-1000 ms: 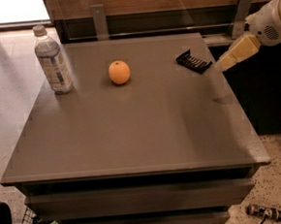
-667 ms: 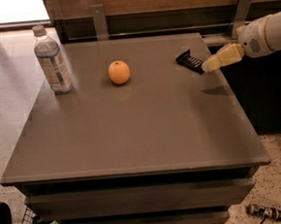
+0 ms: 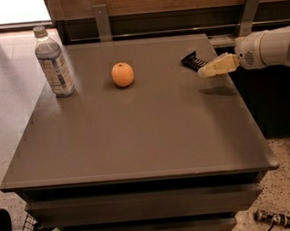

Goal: Move rxbar chocolate near blue plastic bottle

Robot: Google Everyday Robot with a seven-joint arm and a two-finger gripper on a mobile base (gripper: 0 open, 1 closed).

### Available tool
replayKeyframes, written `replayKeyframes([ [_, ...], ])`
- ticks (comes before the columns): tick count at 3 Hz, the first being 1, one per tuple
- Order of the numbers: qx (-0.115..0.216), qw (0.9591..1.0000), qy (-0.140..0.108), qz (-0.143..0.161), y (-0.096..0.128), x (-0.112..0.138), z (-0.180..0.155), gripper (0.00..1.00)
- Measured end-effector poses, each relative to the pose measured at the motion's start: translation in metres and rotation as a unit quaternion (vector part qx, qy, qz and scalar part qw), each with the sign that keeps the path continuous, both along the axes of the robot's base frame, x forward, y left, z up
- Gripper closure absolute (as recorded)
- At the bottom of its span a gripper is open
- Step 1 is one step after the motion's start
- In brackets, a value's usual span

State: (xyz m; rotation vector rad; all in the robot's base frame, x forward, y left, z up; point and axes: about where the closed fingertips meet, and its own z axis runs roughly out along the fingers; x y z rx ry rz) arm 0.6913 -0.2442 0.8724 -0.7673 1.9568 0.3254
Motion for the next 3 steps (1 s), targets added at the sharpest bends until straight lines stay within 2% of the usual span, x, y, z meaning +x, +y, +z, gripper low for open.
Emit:
replayKeyframes([
  [2,0.067,0.9967,-0.016,0.043,0.015,0.02,-0.031,0.0],
  [3,0.079,0.9944,-0.017,0.068,0.026,0.033,-0.043,0.0],
])
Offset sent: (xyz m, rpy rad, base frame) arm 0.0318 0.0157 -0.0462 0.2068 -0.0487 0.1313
